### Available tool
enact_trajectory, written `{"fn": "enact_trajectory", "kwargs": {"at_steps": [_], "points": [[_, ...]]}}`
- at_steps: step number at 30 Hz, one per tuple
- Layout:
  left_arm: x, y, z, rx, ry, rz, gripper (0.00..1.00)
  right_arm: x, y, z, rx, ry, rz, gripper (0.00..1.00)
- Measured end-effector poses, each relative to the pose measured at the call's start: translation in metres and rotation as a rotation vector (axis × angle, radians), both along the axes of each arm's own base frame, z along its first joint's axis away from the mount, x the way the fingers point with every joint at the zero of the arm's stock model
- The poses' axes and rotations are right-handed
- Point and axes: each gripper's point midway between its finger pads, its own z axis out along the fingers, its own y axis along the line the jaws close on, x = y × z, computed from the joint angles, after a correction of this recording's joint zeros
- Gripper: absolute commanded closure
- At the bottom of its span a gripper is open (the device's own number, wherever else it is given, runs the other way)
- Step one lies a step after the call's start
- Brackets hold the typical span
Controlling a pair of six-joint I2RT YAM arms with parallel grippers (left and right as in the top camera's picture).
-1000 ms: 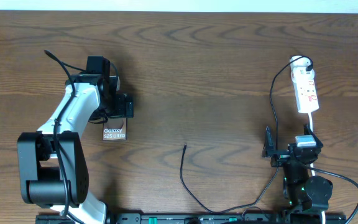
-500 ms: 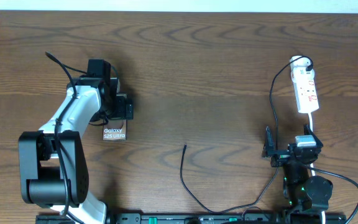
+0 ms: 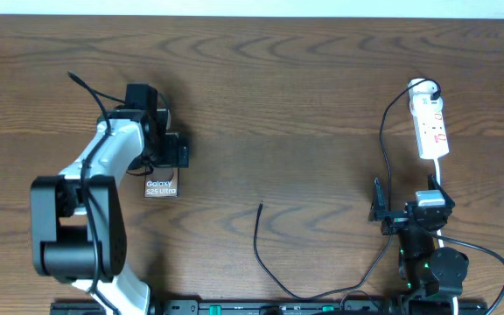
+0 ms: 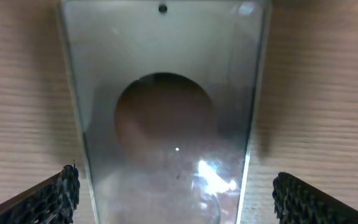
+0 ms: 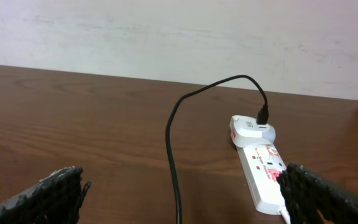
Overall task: Plug charger to phone and switch on socket
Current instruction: 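Move the left gripper forward over the Galaxy phone box, then lower the left gripper and close it on the phone box sides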
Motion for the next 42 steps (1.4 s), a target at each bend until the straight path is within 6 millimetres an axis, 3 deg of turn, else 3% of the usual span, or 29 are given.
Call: {"fn": "enact_trajectory", "kwargs": {"at_steps": [3, 42], "points": [[-0.0029, 0.0006, -0.009, 0.004, 0.027, -0.002, 0.02, 0.0, 0.0, 0.0, 0.0, 0.0, 0.0, 0.01], [-0.0048, 0.0051, -0.01, 0.032, 0.033, -0.023, 0.02, 0.0, 0.0, -0.0001, 0.0, 0.0, 0.0, 0.01]]}}
